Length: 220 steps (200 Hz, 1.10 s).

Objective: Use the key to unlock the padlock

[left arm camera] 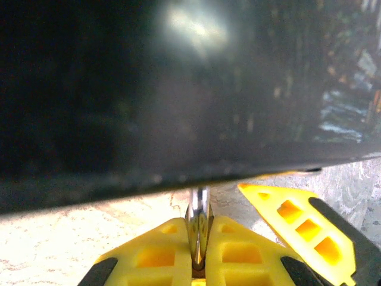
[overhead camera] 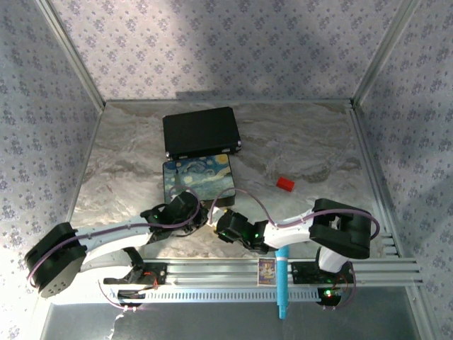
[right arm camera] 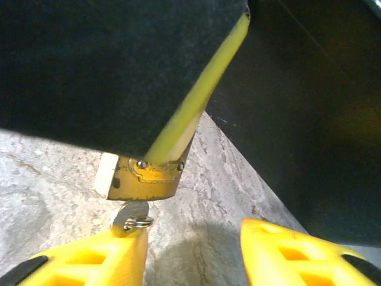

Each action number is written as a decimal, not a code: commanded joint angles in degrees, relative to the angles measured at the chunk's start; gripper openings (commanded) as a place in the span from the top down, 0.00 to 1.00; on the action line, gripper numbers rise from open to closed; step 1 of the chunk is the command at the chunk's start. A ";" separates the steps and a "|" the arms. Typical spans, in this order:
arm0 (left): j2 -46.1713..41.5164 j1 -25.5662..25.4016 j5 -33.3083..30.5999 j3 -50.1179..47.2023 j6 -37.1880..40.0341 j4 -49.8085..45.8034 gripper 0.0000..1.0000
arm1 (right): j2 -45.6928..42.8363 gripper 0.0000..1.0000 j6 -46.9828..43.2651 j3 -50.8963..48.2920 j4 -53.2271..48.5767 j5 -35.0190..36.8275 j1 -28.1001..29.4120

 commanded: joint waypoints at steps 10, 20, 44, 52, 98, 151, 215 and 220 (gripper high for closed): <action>1.58 -1.00 3.25 1.89 -2.27 2.65 1.00 | 0.44 0.52 1.58 0.85 4.17 -0.23 1.39; 1.94 -1.23 3.35 2.54 -2.18 2.61 1.00 | 0.37 0.53 1.34 0.70 4.43 -0.50 1.19; 2.70 -1.98 3.36 3.20 -2.16 2.67 1.00 | 0.17 0.55 1.01 1.34 4.85 -1.31 1.24; 3.04 -2.13 3.52 3.14 -2.33 3.04 1.00 | 0.33 0.56 0.90 1.79 4.73 -1.31 1.33; 3.61 -3.66 4.13 2.77 -2.65 4.09 1.00 | -1.18 0.83 2.93 0.97 8.14 -5.40 -0.66; 1.43 -3.68 3.47 0.77 -2.97 3.97 1.00 | -6.04 0.92 8.03 -4.88 10.92 -21.33 -8.06; 0.67 -3.76 4.13 0.77 -2.75 3.90 1.00 | -9.96 0.68 8.87 -6.97 7.17 -21.51 -11.39; 0.60 -3.79 4.17 0.85 -2.73 3.96 1.00 | -9.81 0.64 8.74 -6.79 7.03 -20.07 -10.88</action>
